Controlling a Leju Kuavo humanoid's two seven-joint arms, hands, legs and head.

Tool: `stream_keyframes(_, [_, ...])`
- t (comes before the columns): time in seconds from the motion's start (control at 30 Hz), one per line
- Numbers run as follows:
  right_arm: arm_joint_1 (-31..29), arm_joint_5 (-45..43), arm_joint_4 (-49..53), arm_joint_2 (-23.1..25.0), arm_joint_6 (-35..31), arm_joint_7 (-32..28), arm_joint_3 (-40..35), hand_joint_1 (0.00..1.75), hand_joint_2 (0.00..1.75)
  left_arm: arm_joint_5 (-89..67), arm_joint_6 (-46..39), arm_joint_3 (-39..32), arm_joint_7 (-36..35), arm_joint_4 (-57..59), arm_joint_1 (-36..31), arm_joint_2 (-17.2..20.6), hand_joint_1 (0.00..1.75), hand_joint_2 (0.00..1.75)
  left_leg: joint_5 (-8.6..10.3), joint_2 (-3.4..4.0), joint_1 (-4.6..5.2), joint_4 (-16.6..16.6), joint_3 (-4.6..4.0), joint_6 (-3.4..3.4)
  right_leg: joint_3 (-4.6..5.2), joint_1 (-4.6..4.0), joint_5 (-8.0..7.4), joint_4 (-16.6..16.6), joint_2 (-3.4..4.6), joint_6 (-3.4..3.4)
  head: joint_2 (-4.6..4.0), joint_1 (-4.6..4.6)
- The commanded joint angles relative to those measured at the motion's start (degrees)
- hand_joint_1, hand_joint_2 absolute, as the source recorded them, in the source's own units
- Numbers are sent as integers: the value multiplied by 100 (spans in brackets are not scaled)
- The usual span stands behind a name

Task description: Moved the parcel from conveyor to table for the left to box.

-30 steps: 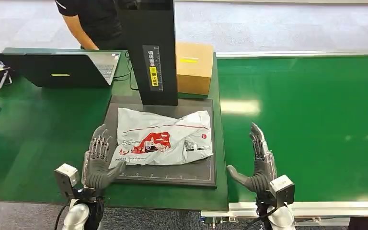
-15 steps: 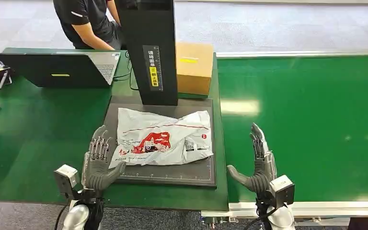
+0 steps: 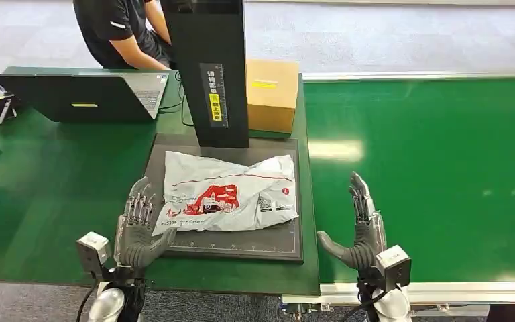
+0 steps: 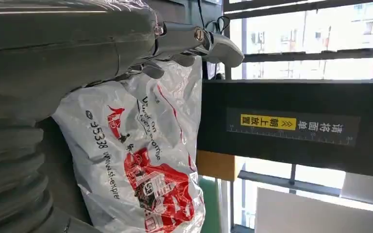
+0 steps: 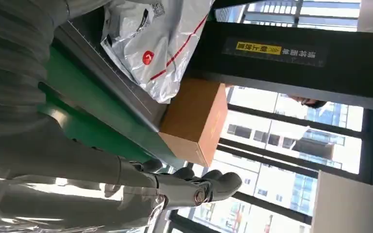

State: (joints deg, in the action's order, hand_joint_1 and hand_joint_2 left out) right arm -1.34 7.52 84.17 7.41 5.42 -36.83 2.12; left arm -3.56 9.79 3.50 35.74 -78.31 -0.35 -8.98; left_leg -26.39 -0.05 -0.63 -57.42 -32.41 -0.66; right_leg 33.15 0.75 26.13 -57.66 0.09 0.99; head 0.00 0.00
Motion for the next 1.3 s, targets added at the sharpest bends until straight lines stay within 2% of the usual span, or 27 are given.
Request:
stream_keyframes(0.03, [-68, -35, -212, 55, 10, -107, 124, 0, 175, -10, -10, -29, -33, 145, -93, 76, 0, 175, 1, 0, 0, 11, 15, 3, -15, -2, -1, 12, -2, -7, 0, 0])
stream_keyframes(1.3, [9, 14, -127, 94, -62, -53, 195, 0, 175, -97, 45, -43, -80, 161, -164, -1, 0, 175, 1, -5, -1, 8, 11, 1, -12, -2, 1, 8, -7, -5, 0, 0])
